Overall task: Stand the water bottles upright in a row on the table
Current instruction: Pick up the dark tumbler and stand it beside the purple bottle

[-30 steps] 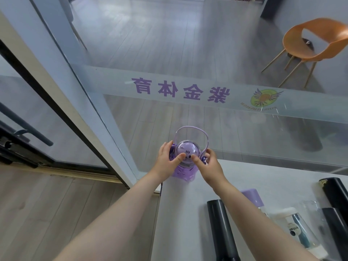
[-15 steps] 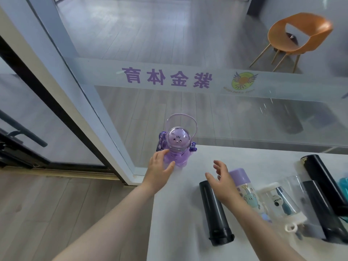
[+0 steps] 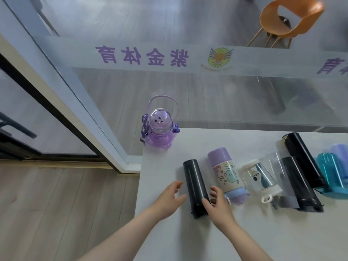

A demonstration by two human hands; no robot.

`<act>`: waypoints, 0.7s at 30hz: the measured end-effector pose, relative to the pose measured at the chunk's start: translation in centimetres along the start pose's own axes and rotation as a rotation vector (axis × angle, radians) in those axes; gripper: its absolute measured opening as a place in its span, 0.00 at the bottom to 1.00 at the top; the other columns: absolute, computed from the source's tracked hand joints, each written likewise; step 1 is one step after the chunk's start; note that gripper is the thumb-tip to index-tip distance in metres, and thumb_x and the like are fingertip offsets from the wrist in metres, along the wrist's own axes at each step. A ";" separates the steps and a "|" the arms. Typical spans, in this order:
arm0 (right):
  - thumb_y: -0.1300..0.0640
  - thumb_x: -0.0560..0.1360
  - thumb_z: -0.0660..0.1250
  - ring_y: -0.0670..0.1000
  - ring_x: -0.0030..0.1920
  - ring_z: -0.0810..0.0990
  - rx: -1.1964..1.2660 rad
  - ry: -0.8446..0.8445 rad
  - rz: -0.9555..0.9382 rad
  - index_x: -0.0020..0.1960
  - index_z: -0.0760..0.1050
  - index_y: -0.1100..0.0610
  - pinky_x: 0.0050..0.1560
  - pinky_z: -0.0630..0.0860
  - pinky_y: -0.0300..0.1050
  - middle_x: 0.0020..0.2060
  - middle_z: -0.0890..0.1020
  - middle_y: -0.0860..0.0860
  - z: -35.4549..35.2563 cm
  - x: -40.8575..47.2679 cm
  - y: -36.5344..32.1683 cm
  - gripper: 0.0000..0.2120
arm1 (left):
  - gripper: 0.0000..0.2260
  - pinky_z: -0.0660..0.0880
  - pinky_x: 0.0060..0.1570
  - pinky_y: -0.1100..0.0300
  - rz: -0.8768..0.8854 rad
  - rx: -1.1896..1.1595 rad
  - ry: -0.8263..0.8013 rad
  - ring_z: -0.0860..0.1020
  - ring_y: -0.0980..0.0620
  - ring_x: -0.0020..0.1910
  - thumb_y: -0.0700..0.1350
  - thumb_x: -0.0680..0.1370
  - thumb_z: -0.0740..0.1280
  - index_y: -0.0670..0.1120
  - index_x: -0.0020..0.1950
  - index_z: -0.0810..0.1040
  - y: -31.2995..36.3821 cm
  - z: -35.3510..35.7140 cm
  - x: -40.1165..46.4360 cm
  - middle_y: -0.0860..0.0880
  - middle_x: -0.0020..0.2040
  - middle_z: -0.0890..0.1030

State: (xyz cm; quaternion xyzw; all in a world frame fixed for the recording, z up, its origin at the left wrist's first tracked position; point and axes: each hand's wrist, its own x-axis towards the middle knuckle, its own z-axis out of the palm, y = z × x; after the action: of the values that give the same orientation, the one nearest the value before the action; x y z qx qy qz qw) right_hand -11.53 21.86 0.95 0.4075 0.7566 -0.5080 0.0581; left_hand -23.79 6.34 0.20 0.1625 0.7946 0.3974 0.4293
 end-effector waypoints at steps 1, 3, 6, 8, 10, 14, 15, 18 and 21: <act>0.56 0.74 0.70 0.49 0.59 0.73 0.021 -0.027 0.001 0.68 0.64 0.52 0.59 0.72 0.42 0.59 0.72 0.49 -0.1 -0.2 0.3 0.25 | 0.23 0.67 0.66 0.59 -0.016 -0.028 -0.005 0.69 0.54 0.68 0.49 0.79 0.64 0.52 0.73 0.64 0.3 0.8 -0.3 0.53 0.70 0.69; 0.56 0.74 0.70 0.47 0.57 0.76 0.065 -0.082 0.012 0.66 0.64 0.51 0.52 0.73 0.36 0.56 0.73 0.46 -0.3 -0.6 0.8 0.24 | 0.24 0.70 0.63 0.61 -0.048 -0.148 -0.021 0.72 0.53 0.65 0.45 0.79 0.65 0.51 0.73 0.63 0.8 2.2 -1.1 0.51 0.70 0.69; 0.55 0.74 0.70 0.46 0.53 0.79 0.126 -0.125 0.052 0.66 0.65 0.52 0.53 0.76 0.41 0.55 0.78 0.50 -0.3 -1.1 1.6 0.23 | 0.27 0.76 0.55 0.64 -0.060 -0.340 -0.055 0.78 0.56 0.58 0.38 0.78 0.66 0.55 0.71 0.59 1.5 4.2 -2.2 0.53 0.64 0.73; 0.55 0.74 0.70 0.48 0.51 0.81 0.142 -0.155 0.070 0.66 0.66 0.53 0.53 0.76 0.42 0.55 0.79 0.50 -0.3 -1.3 2.0 0.23 | 0.32 0.77 0.59 0.59 -0.070 -0.378 -0.043 0.80 0.57 0.57 0.39 0.76 0.68 0.57 0.73 0.57 1.4 5.4 -2.6 0.54 0.63 0.74; 0.56 0.75 0.70 0.49 0.51 0.81 0.154 -0.184 0.074 0.67 0.65 0.54 0.50 0.76 0.40 0.54 0.80 0.50 -0.6 -1.6 2.2 0.24 | 0.35 0.75 0.63 0.53 -0.081 -0.406 -0.027 0.80 0.55 0.58 0.41 0.74 0.69 0.56 0.75 0.54 1.4 6.3 -3.0 0.53 0.64 0.74; 0.57 0.75 0.69 0.50 0.53 0.80 0.220 -0.224 0.085 0.68 0.63 0.54 0.52 0.76 0.41 0.56 0.79 0.52 -1.6 -2.1 2.5 0.25 | 0.32 0.78 0.52 0.63 -0.056 -0.436 0.006 0.80 0.55 0.55 0.37 0.77 0.67 0.58 0.73 0.56 2.3 7.3 -4.3 0.53 0.61 0.73; 0.56 0.75 0.69 0.51 0.54 0.80 0.241 -0.236 0.091 0.69 0.63 0.54 0.54 0.77 0.45 0.56 0.79 0.54 -1.9 -2.1 2.7 0.26 | 0.31 0.78 0.49 0.65 -0.042 -0.435 0.027 0.79 0.55 0.53 0.37 0.77 0.67 0.57 0.72 0.56 2.7 7.5 -4.7 0.54 0.60 0.73; 0.55 0.77 0.67 0.52 0.53 0.82 0.297 -0.294 0.097 0.67 0.64 0.52 0.55 0.79 0.48 0.55 0.80 0.54 -3.0 -2.5 2.6 0.22 | 0.27 0.77 0.47 0.66 -0.006 -0.439 0.114 0.79 0.55 0.49 0.39 0.77 0.68 0.55 0.71 0.61 3.5 8.1 -5.5 0.54 0.58 0.74; 0.56 0.79 0.65 0.53 0.53 0.82 0.352 -0.331 0.076 0.66 0.65 0.53 0.52 0.79 0.46 0.54 0.81 0.55 -3.9 -2.9 2.1 0.18 | 0.21 0.76 0.45 0.68 0.013 -0.472 0.184 0.78 0.56 0.53 0.41 0.78 0.67 0.58 0.66 0.65 4.4 8.4 -6.4 0.53 0.58 0.75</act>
State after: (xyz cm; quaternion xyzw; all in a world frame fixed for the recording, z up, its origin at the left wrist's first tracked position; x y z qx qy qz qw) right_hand -6.89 23.77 2.75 0.3510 0.6208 -0.6891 0.1286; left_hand -13.67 9.39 4.44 0.0260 0.7143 0.5880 0.3786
